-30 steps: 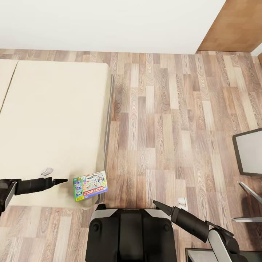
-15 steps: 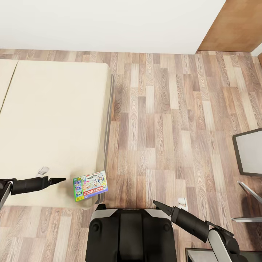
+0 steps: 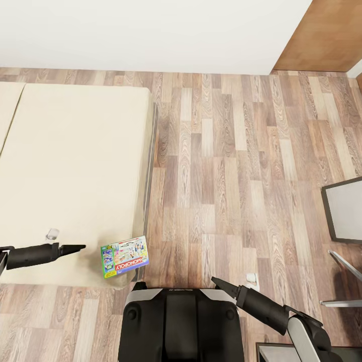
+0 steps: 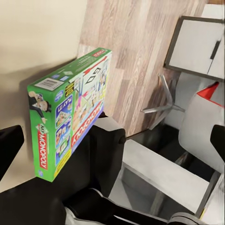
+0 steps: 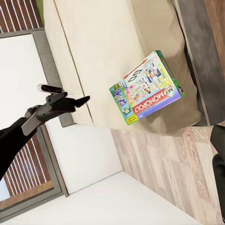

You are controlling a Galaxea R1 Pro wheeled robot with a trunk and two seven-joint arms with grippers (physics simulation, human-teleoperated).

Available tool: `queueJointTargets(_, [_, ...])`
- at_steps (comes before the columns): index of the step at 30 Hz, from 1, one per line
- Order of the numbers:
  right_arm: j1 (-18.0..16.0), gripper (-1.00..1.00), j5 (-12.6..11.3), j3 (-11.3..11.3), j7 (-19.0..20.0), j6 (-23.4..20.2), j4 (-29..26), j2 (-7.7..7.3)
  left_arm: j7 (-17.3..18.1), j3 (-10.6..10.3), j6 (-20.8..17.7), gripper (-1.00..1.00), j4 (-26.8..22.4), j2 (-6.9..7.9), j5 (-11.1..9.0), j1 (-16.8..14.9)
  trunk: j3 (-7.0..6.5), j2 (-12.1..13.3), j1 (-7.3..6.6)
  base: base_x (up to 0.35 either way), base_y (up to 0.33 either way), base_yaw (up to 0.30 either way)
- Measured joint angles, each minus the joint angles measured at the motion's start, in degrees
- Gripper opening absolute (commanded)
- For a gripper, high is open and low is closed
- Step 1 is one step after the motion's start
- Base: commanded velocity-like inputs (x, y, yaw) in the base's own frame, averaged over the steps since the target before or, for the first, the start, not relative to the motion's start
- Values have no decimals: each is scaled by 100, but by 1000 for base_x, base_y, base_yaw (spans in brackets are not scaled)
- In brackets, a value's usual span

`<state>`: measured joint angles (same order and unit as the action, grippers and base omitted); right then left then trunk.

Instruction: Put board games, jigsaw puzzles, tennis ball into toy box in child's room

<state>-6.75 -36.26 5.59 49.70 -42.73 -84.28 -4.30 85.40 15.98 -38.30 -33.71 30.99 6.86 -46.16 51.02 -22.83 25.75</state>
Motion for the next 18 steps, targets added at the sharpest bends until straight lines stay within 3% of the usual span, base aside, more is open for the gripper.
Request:
queueJointTargets(9, [0, 100, -2, 0, -8, 1, 0, 0, 414, -1, -58, 100, 0, 23, -5, -4, 0, 0, 0, 0, 0, 0])
queueJointTargets(18, [0, 100, -6, 0, -5, 0, 28, 0, 415, -10, -64, 100, 0, 17, 10, -4, 0, 0, 0, 0, 0, 0])
